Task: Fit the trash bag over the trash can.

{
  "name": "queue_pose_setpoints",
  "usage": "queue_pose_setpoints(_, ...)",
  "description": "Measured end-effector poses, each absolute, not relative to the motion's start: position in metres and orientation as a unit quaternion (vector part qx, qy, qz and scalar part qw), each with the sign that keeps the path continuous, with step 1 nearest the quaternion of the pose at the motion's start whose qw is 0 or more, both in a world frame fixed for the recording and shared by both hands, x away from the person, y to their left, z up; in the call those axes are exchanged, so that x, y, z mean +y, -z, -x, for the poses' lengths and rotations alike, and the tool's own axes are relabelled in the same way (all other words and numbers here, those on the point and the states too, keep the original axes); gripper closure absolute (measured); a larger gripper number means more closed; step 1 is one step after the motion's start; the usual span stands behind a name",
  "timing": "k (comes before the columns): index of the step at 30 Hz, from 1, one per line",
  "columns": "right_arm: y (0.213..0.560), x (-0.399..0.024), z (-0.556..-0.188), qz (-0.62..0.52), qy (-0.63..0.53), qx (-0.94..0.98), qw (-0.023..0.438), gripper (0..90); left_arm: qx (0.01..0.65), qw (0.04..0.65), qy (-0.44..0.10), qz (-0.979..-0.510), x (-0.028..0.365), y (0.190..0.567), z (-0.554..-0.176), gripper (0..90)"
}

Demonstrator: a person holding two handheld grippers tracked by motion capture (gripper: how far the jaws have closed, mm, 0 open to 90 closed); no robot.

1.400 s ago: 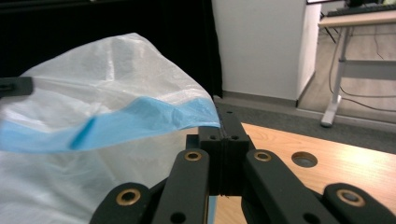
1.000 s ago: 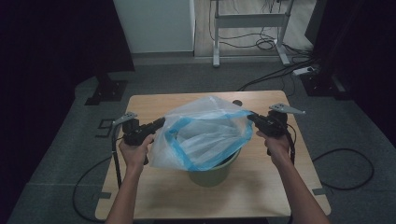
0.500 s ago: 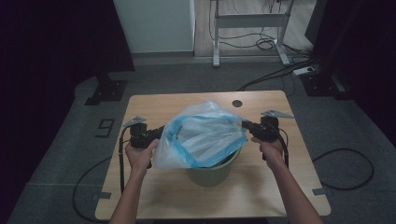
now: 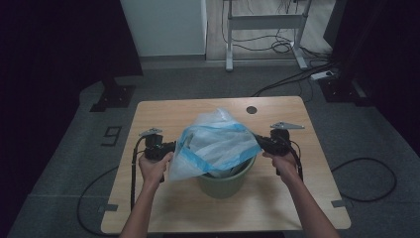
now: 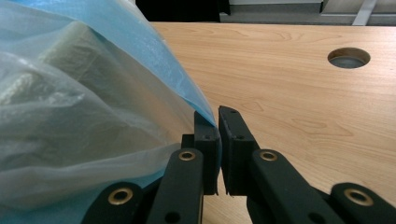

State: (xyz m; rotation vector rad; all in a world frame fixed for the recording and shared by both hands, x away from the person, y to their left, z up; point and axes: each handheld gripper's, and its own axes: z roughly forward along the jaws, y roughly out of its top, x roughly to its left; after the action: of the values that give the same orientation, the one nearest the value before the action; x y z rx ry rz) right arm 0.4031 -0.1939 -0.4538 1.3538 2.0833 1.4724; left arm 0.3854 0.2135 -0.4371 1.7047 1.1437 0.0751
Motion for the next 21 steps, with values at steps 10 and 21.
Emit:
queue_pose_setpoints(10,0.459,-0.192,-0.401,-0.457,-0.515,0.715,0.122,82.9,0.478,0.517,-0.019,-0.71,0.212,0.442,-0.388,89.8)
queue_pose_setpoints(21,0.464,-0.186,-0.404,-0.464,-0.517,0.71,0.115,81.0,0.483,0.513,-0.021,-0.71,0.214,0.443,-0.39,89.7)
